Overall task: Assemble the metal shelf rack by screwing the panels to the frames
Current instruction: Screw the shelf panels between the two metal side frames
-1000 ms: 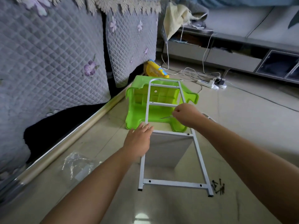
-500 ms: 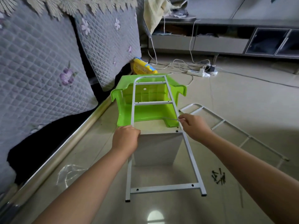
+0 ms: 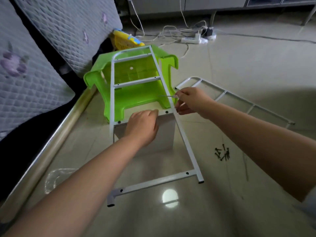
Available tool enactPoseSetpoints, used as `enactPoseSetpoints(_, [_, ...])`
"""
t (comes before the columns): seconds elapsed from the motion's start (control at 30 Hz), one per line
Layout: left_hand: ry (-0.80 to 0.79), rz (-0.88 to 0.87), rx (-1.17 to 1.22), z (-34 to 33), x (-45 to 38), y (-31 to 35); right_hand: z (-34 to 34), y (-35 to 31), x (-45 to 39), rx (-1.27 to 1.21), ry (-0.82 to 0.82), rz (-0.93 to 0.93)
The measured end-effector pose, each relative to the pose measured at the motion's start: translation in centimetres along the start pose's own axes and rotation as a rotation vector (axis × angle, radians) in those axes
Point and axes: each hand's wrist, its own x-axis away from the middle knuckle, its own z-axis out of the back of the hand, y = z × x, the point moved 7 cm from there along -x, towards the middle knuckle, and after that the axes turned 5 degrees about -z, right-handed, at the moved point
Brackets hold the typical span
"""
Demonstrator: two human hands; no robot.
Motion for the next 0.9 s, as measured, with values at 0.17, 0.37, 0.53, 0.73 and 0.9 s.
enactPoseSetpoints(0.17, [0.138,-0.036,0.155,-0.1,-2.2,1.4,2.0,1.4,-1.4,-0.052,0.011,0.03])
enactPoseSetpoints(0.37, [-0.069,0.176,0.144,-0.9,-5.2,2.5,6.1,7.3,-2.4,-0.062,0.189,-0.075])
enactPoseSetpoints(0.53, [-0.202,0.426,0.189,-1.7,-6.8,2.5,7.1,17.3,-2.9,0.296,0.21,-0.341])
enactPoseSetpoints(0.73, [-0.254,0.499,0.15,-2.5,-8.2,3.1,4.8,24.3,-0.5,0.625,0.143,-0.349])
enactPoseSetpoints(0.9, [-0.233,0.482,0.168,-2.9,-7.9,3.1,5.8,27.4,3.2,0.746,0.261,-0.305])
